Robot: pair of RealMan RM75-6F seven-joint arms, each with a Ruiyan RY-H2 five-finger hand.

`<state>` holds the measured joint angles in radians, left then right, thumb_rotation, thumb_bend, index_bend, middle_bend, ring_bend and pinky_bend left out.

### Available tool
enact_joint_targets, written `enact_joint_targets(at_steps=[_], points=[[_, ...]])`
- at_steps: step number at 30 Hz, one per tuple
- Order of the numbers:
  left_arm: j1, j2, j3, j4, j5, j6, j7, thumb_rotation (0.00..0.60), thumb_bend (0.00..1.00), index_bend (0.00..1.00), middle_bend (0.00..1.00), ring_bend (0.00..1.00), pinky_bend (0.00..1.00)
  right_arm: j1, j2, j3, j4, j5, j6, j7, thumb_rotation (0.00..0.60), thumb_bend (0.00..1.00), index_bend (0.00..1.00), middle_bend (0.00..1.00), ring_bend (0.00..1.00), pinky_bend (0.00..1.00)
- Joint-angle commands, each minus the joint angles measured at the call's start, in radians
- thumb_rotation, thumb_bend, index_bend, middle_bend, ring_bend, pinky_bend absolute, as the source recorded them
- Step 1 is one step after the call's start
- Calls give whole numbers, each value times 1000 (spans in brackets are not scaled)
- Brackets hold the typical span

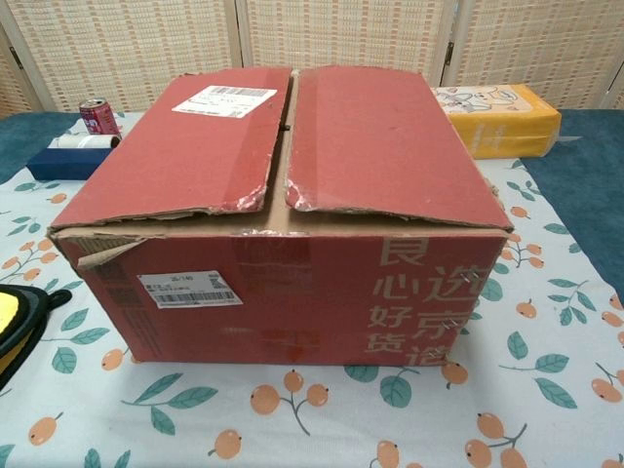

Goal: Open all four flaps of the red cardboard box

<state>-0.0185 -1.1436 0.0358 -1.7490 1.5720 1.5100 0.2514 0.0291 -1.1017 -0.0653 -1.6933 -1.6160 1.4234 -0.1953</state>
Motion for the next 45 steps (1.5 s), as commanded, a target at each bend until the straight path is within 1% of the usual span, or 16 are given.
enact_joint_targets(at_steps=[1, 11, 14, 16, 19, 23, 28, 31, 35, 40, 45], points=[[1, 0, 0, 0, -1, 0, 0, 600, 379, 0, 51, 63, 47, 1, 0, 0, -1, 2, -2, 0, 600, 385, 0, 0, 0, 0], [-2, 0, -2, 1, -1, -3, -3, 600, 379, 0, 51, 63, 47, 3, -4, 2, 6, -13, 9, 14, 600, 385, 0, 0, 0, 0], [-5, 4, -4, 4, -3, -7, -12, 600, 379, 0, 51, 63, 47, 19, -9, -4, 15, -61, 10, 62, 600, 384, 0, 0, 0, 0], [-7, 5, -9, 7, -16, -12, -12, 600, 379, 0, 51, 63, 47, 38, -1, -13, 12, -101, 4, 116, 600, 385, 0, 0, 0, 0], [-13, 7, -12, 5, -23, -22, -15, 600, 379, 0, 51, 63, 47, 75, 37, -18, -32, -145, -17, 174, 600, 385, 0, 0, 0, 0], [-15, 8, -16, 5, -28, -23, -19, 600, 379, 0, 51, 63, 47, 127, 83, -18, -111, -224, -35, 205, 600, 385, 0, 0, 0, 0], [-1, -24, -46, 26, -48, 29, 36, 600, 380, 0, 51, 63, 45, 191, 95, -9, -191, -299, -69, 228, 600, 385, 0, 0, 0, 0], [2, -26, -48, 28, -48, 37, 30, 600, 379, 0, 51, 63, 45, 223, 82, 4, -226, -312, -95, 222, 600, 385, 0, 0, 0, 0], [4, -22, -43, 27, -36, 41, 20, 600, 380, 0, 51, 63, 44, 270, 45, 32, -266, -296, -152, 199, 600, 385, 0, 0, 0, 0], [8, -11, -35, 18, -26, 44, 1, 600, 379, 0, 51, 62, 45, 338, -49, 81, -273, -255, -233, 155, 600, 385, 0, 0, 0, 0], [15, 3, -31, 10, -18, 56, -21, 600, 379, 0, 51, 60, 44, 400, -138, 130, -258, -180, -312, 114, 600, 385, 0, 0, 0, 0]])
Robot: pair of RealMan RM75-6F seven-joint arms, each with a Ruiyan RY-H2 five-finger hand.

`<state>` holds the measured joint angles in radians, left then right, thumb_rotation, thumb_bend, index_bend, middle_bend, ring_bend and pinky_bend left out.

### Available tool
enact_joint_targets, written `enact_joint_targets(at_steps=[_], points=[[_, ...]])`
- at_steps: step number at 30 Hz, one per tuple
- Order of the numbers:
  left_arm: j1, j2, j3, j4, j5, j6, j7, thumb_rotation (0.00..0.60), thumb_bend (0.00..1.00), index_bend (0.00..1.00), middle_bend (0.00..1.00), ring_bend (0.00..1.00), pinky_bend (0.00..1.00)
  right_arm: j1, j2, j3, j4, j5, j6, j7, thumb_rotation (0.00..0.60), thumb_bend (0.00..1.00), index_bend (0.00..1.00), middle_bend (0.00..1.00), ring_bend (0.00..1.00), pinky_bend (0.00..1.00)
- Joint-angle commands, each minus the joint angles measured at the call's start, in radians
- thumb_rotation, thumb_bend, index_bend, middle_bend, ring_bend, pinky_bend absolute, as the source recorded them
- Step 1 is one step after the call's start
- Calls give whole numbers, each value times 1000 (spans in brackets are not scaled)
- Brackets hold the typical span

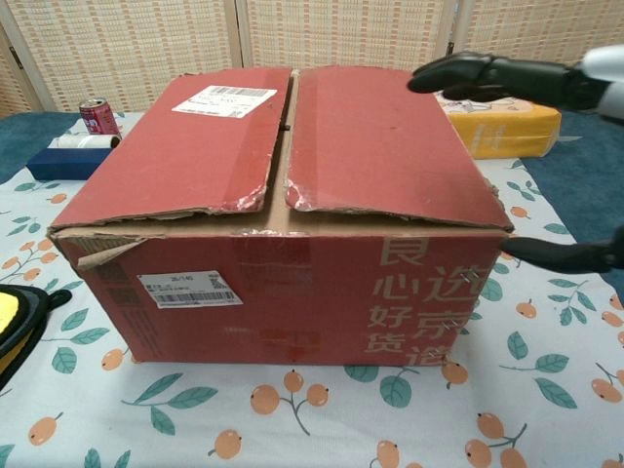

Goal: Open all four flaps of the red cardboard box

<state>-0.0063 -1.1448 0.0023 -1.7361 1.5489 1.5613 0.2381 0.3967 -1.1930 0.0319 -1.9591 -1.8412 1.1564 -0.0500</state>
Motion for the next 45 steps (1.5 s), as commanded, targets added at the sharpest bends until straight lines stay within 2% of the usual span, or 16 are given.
enact_joint_targets(at_steps=[1, 8, 17, 29, 39, 45], points=[[6, 8, 4, -4, 11, 11, -16, 600, 379, 0, 51, 59, 45, 47, -66, 44, 10, 65, -61, -39, 600, 384, 0, 0, 0, 0], [17, 22, 10, -2, 35, 36, -51, 600, 379, 0, 51, 59, 44, 99, -147, 82, 29, 114, -85, -86, 600, 385, 0, 0, 0, 0], [37, 34, 10, -1, 66, 85, -98, 600, 379, 0, 51, 59, 44, 164, -202, 120, 35, 207, -142, -144, 600, 385, 0, 0, 0, 0], [50, 47, 12, 5, 82, 106, -144, 600, 380, 0, 51, 58, 44, 229, -284, 146, 77, 296, -172, -228, 600, 385, 0, 0, 0, 0], [52, 51, 13, 1, 84, 101, -150, 600, 380, 0, 51, 59, 45, 276, -322, 175, 136, 319, -163, -180, 600, 385, 0, 0, 0, 0], [52, 60, 14, 2, 84, 96, -172, 600, 379, 0, 51, 59, 44, 265, -304, 159, 132, 274, -101, -164, 600, 385, 0, 0, 0, 0]])
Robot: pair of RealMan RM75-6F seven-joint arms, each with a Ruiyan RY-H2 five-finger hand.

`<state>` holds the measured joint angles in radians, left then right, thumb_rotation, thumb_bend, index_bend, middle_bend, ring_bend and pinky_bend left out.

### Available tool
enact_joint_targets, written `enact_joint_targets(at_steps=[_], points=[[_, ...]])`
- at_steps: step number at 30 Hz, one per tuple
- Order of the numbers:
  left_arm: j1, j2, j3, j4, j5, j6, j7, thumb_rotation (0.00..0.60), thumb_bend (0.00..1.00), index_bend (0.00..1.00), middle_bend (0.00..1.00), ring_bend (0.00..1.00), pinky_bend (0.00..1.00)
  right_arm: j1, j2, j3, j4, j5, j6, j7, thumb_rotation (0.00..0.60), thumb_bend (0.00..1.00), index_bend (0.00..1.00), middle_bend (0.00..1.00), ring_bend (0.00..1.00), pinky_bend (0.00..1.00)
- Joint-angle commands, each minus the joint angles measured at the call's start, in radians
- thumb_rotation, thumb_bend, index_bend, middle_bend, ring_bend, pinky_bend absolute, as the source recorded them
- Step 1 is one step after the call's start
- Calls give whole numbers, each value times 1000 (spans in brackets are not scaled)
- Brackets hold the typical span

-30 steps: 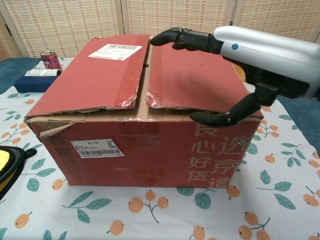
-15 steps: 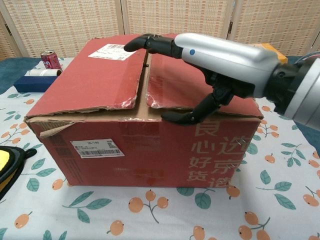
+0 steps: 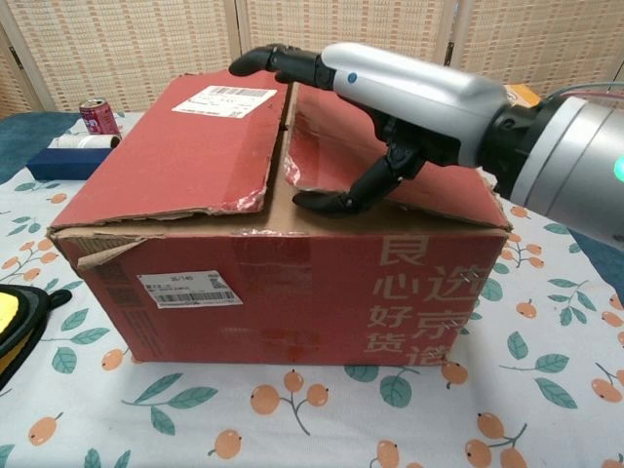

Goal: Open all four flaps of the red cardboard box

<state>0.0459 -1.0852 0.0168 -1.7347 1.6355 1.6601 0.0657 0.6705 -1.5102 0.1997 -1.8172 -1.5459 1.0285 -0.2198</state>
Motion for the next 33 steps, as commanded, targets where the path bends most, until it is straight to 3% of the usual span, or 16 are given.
enact_joint_targets(at_steps=[1, 11, 17, 24, 33], points=[[-2, 2, -1, 0, -4, -7, -1, 600, 379, 0, 51, 59, 44, -18, 26, -16, -22, -35, 46, 4, 600, 385, 0, 0, 0, 0], [-10, 14, -4, -2, -17, -29, -22, 600, 380, 0, 51, 59, 44, -180, 186, -92, -137, -191, 316, -98, 600, 385, 0, 0, 0, 0], [-10, 10, -5, -4, -20, -32, -6, 600, 379, 0, 51, 59, 45, -352, 291, -192, -135, -300, 532, -137, 600, 385, 0, 0, 0, 0], [-10, -3, 5, -6, 7, -32, 40, 600, 380, 0, 51, 59, 44, -529, 379, -304, -60, -319, 695, -79, 600, 385, 0, 0, 0, 0], [-21, -59, 36, 57, 172, 13, 58, 600, 379, 0, 54, 64, 45, -619, 351, -311, 101, -316, 786, 63, 600, 385, 0, 0, 0, 0]])
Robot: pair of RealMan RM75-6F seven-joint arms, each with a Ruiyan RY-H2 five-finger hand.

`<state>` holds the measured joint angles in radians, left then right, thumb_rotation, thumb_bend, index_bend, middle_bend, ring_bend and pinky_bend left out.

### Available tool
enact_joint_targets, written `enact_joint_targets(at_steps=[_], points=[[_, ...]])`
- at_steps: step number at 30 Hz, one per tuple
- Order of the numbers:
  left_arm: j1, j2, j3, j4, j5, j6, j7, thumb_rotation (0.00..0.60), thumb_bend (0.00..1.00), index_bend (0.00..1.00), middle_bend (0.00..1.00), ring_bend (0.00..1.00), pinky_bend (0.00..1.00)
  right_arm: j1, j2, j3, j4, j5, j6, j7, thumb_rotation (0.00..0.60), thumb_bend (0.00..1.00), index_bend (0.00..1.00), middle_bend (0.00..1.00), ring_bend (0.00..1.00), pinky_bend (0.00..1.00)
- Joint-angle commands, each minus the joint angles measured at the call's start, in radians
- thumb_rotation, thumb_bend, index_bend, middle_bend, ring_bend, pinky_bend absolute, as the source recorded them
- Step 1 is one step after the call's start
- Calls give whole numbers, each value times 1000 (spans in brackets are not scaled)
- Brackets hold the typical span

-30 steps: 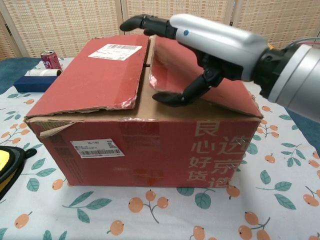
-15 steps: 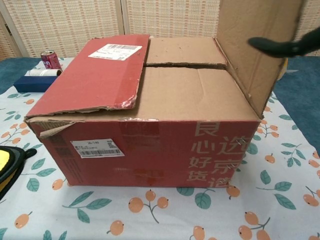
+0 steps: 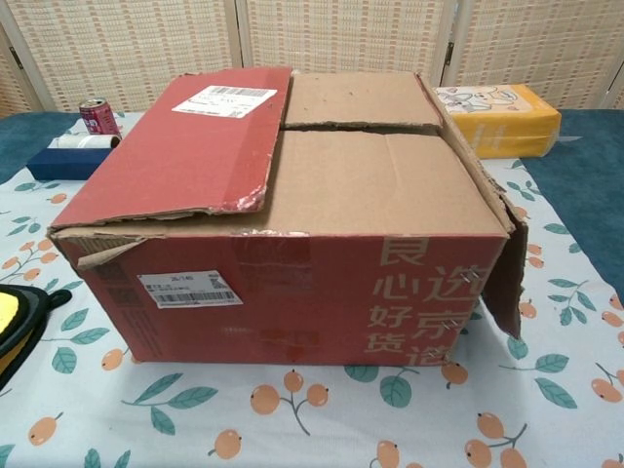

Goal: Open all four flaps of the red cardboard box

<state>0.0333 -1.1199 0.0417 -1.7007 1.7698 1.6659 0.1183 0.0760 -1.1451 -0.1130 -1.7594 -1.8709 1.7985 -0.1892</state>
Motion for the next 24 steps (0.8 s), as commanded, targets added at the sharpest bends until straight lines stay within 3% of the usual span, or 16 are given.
enact_joint_targets(at_steps=[1, 6, 11, 24], points=[[-15, -29, 13, 23, 48, 1, 6, 600, 379, 0, 56, 64, 45, -28, -20, 5, 57, 17, 15, 43, 600, 385, 0, 0, 0, 0], [-63, -61, -1, -12, 125, -29, 57, 600, 381, 24, 58, 60, 50, -29, -36, 29, 112, 69, -3, 140, 600, 385, 0, 0, 0, 0], [-118, -56, -5, -118, 145, -142, 168, 600, 438, 53, 61, 55, 51, -31, -60, 84, 160, 125, -5, 153, 600, 385, 0, 0, 0, 0], [-259, -27, -78, -356, -27, -413, 323, 600, 441, 32, 61, 57, 50, -10, -59, 140, 197, 200, -75, 225, 600, 385, 0, 0, 0, 0]])
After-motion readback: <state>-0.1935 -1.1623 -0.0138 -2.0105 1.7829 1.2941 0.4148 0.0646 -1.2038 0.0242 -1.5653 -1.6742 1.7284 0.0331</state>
